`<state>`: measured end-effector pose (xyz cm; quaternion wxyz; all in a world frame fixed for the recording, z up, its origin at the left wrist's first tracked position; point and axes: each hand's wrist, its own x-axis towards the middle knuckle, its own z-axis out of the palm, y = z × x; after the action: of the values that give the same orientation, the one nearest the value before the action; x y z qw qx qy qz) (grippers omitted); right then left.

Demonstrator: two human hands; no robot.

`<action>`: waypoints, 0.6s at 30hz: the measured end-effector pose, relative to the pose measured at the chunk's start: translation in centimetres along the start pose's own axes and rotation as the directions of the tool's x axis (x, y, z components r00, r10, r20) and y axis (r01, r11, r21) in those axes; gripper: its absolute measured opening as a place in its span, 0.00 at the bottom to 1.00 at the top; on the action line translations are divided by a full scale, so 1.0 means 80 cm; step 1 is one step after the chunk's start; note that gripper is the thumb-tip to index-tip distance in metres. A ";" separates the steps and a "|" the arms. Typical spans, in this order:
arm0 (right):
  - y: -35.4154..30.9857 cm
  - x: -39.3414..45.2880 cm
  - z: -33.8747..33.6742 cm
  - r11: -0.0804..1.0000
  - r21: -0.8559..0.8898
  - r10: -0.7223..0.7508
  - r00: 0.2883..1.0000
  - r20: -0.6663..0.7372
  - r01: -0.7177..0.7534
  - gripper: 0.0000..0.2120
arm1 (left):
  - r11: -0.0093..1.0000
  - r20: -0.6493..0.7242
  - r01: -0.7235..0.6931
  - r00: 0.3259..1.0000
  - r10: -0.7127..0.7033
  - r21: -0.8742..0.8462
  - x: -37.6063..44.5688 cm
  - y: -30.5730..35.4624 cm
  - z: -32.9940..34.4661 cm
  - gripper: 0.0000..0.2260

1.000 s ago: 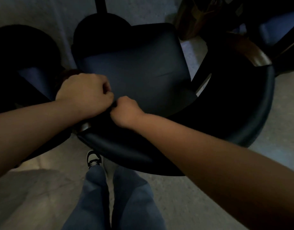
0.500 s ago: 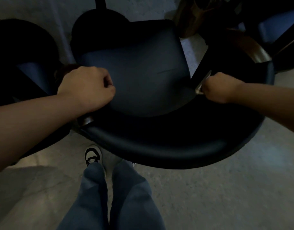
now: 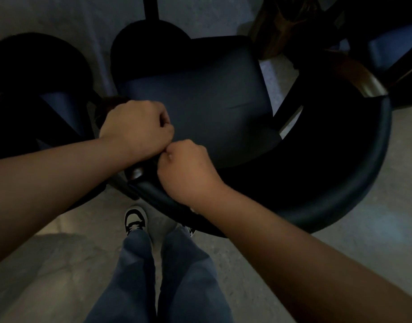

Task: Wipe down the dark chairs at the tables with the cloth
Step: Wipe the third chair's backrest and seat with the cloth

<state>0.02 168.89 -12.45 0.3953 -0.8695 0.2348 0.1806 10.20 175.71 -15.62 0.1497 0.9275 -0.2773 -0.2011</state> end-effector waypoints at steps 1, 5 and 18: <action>0.004 -0.009 -0.005 0.998 -0.042 -0.053 0.999 0.004 0.053 0.19 | 1.000 -0.001 -0.003 1.000 0.003 0.004 0.000 0.000 0.000 0.07; 0.050 -0.038 -0.047 0.932 -0.322 -0.134 0.984 0.117 0.165 0.11 | 0.999 0.009 -0.022 1.000 0.022 0.037 0.000 0.000 0.002 0.07; 0.206 -0.022 -0.213 0.562 -0.802 0.102 0.979 -0.177 -0.203 0.11 | 0.993 0.065 -0.057 0.997 0.050 0.100 -0.007 -0.001 -0.001 0.08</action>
<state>-8.32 146.71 -10.92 -0.0800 -0.9382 0.2210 0.2539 9.84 176.12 -15.45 0.0988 0.9195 -0.3165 -0.2114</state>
